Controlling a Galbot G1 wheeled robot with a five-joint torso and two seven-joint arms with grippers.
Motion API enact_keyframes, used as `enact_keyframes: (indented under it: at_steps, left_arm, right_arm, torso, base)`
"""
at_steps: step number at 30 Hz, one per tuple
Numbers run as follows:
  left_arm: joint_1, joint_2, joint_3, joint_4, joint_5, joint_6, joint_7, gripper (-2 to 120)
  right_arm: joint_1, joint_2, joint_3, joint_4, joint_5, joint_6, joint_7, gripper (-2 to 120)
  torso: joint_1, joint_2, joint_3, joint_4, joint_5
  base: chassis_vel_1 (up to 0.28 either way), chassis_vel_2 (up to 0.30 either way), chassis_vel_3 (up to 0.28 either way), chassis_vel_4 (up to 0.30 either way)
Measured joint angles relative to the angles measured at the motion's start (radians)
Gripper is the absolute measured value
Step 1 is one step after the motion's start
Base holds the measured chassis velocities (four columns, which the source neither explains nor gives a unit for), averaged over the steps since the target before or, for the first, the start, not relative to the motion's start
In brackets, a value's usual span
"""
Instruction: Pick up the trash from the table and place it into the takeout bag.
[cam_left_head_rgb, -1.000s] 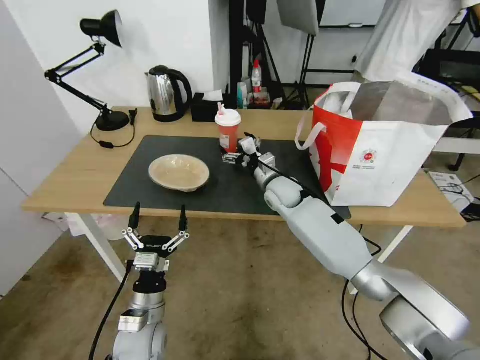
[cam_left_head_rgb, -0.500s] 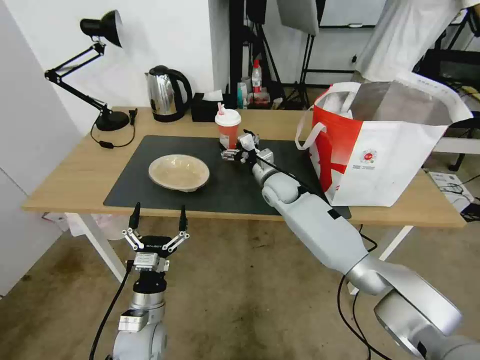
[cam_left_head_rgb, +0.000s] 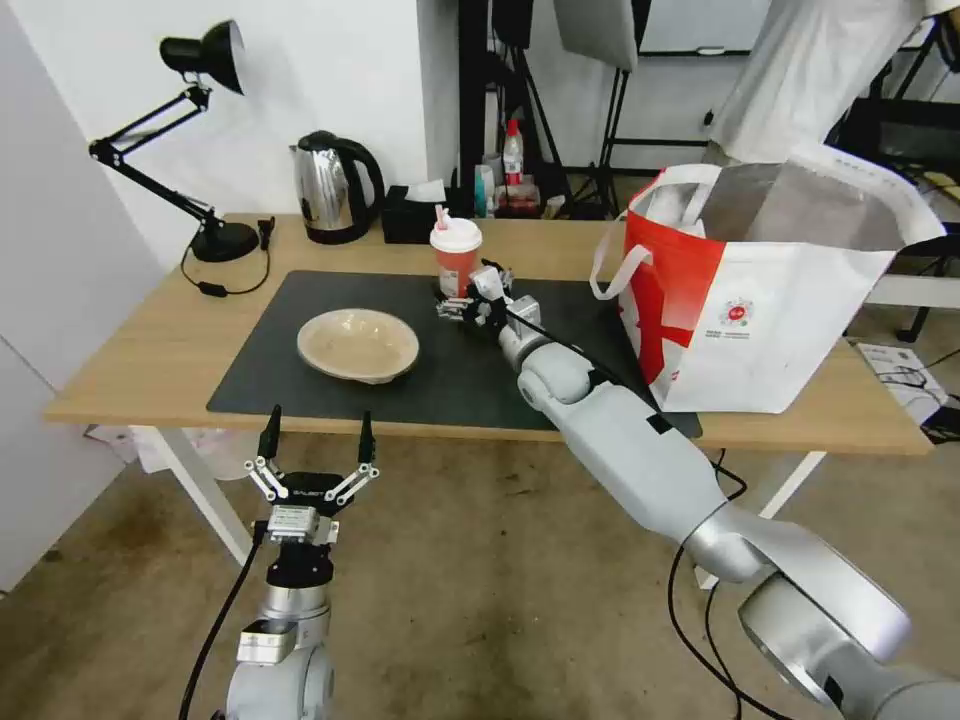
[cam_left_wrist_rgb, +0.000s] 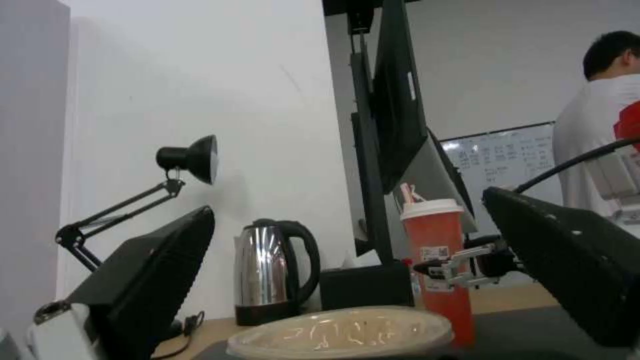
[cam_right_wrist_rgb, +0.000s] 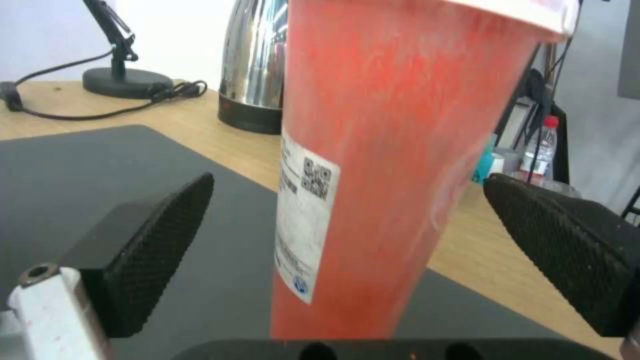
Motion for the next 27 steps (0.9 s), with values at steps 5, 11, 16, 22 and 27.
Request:
enact_keyframes:
  at_steps: [5, 11, 16, 22, 27]
  left_arm:
    - [0.002, 0.0, 0.0, -0.003, 0.0, 0.0, 0.0, 100]
    - [0.005, 0.0, 0.001, -0.005, 0.0, 0.0, 0.0, 100]
    - [0.006, 0.0, 0.002, -0.005, 0.0, 0.0, 0.0, 100]
    - [0.004, 0.0, 0.002, -0.004, 0.0, 0.0, 0.0, 100]
    - [0.003, 0.0, 0.002, -0.003, 0.0, 0.0, 0.0, 100]
  right_arm:
    - [0.005, 0.007, 0.0, -0.007, 0.0, 0.001, 0.0, 100]
    - [0.013, 0.014, -0.001, -0.022, -0.002, 0.005, -0.001, 100]
    - [0.023, 0.024, 0.0, -0.036, -0.002, 0.007, -0.002, 100]
    - [0.03, 0.029, 0.002, -0.051, -0.004, 0.011, -0.006, 100]
    - [0.032, 0.036, 0.004, -0.068, -0.006, 0.017, -0.011, 100]
  torso:
    - [0.0, 0.0, 0.0, 0.0, 0.0001]
    - [0.0, 0.0, 0.0, -0.0001, 0.0]
    - [0.0, 0.0, 0.0, 0.0, 0.0]
    - [0.0, 0.0, 0.0, 0.0, 0.0]
    - [0.0, 0.0, 0.0, 0.0, 0.0]
  base:
    - [0.0, 0.0, 0.0, 0.0]
    - [0.0, 0.0, 0.0, 0.0]
    - [0.0, 0.0, 0.0, 0.0]
    - [0.0, 0.0, 0.0, 0.0]
    - [0.0, 0.0, 0.0, 0.0]
